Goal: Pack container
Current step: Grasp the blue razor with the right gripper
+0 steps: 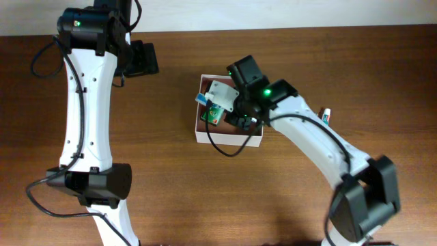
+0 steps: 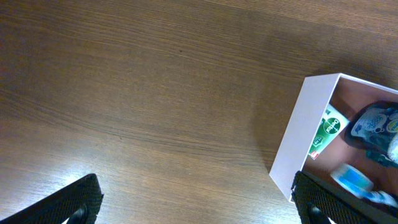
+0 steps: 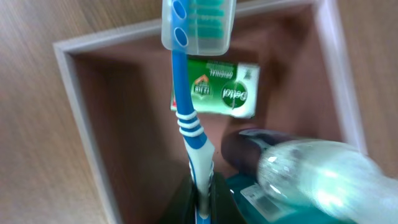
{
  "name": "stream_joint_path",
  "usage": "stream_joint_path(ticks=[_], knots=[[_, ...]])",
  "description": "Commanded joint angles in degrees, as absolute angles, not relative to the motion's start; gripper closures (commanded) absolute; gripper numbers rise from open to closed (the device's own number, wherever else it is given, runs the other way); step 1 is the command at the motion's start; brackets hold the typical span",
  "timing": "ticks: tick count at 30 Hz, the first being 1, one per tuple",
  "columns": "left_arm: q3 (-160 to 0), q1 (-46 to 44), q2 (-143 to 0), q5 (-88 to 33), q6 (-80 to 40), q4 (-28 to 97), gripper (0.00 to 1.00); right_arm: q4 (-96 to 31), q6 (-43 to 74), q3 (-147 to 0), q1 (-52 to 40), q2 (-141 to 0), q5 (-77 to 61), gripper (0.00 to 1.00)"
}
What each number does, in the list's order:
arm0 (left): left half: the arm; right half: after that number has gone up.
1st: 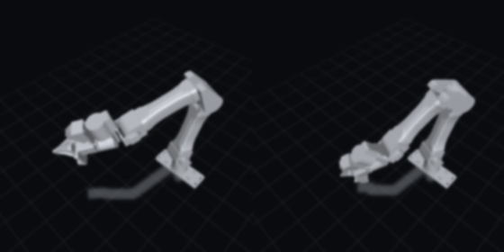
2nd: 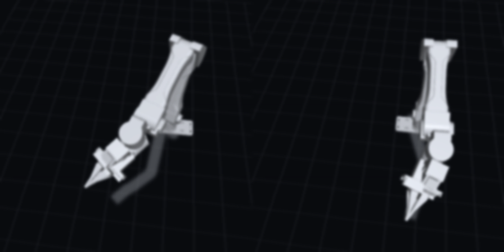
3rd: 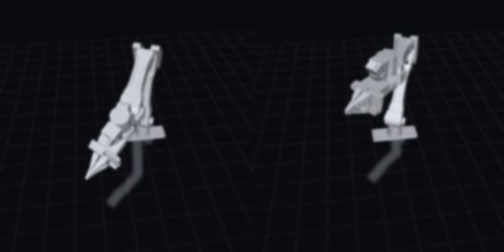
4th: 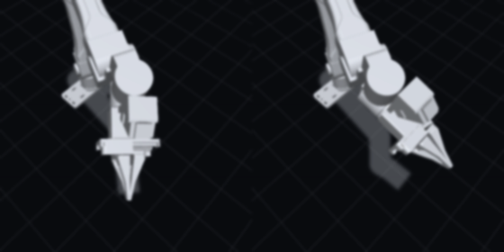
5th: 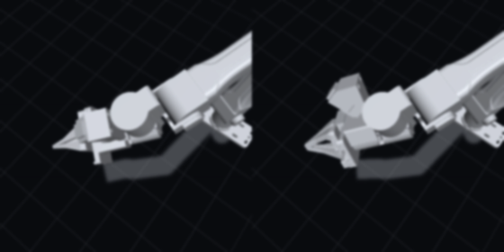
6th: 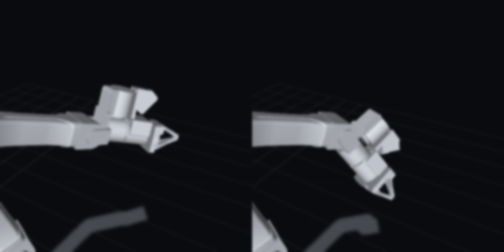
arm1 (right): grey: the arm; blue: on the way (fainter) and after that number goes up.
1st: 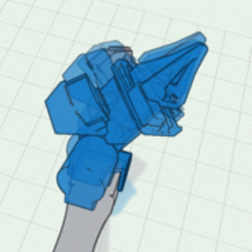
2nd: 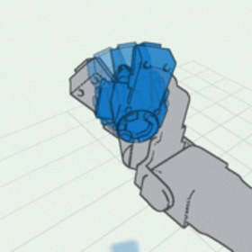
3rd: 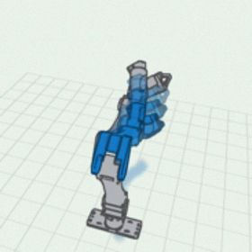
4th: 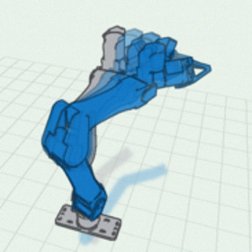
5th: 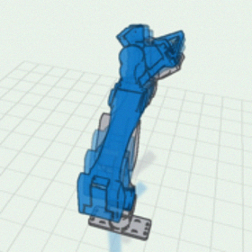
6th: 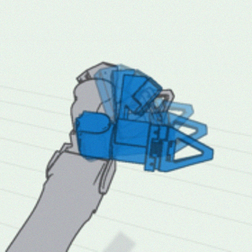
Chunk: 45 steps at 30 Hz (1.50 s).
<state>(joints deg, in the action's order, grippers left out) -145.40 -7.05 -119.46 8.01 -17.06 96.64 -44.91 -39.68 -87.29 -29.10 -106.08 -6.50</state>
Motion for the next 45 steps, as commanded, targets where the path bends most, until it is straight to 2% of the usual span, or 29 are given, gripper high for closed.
stream_joint_path(ticks=[1, 5, 7, 10, 13, 16, 24, 28, 34, 35, 43, 45], knots=[[-146.26, -6.96, -118.48, 8.64, -16.38, 96.71, 0.00, -44.77, -40.93, -87.39, -28.97, -106.91, -5.08, 0.68], [-146.26, -6.96, -118.48, 8.64, -16.38, 96.68, 0.01, -47.37, -28.29, -90.35, -28.40, -104.20, -1.50, 0.56], [-146.26, -6.96, -118.48, 8.67, -16.38, 96.68, 0.01, -51.22, -21.28, -92.84, -27.11, -102.24, -0.78, 0.55], [-146.26, -6.96, -118.48, 8.64, -16.38, 96.71, 0.01, -57.69, -10.22, -96.09, -23.38, -99.29, -0.78, 0.46], [-146.26, -6.96, -118.48, 8.64, -16.38, 96.71, 0.01, -62.59, -0.69, -96.66, -17.69, -96.95, -0.80, 0.41], [-146.26, -6.96, -118.48, 8.64, -16.38, 96.68, 0.01, -67.24, 6.28, -96.53, -11.25, -97.01, -0.80, 0.41], [-146.26, -6.96, -118.48, 8.64, -16.38, 96.71, 0.01, -64.29, 11.46, -86.74, -0.62, -100.20, -2.96, 0.42], [-146.26, -6.96, -118.48, 8.64, -16.38, 96.71, 0.01, -56.84, 11.46, -79.88, 0.01, -102.63, -3.86, 0.43], [-146.26, -6.96, -118.48, 8.64, -16.38, 96.71, 0.01, -48.12, 11.49, -74.89, 0.08, -107.92, -3.81, 0.50], [-146.26, -6.96, -118.48, 8.64, -16.38, 96.71, 0.00, -47.33, 11.49, -74.72, 0.08, -109.21, -3.62, 0.53], [-146.26, -6.96, -118.48, 8.64, -16.38, 96.71, 0.01, -45.58, 11.49, -74.65, 0.12, -117.12, -0.80, 0.56], [-146.26, -6.96, -118.48, 8.64, -16.38, 96.68, 0.01, -45.58, 11.57, -74.63, 0.12, -118.41, -0.82, 0.61]])
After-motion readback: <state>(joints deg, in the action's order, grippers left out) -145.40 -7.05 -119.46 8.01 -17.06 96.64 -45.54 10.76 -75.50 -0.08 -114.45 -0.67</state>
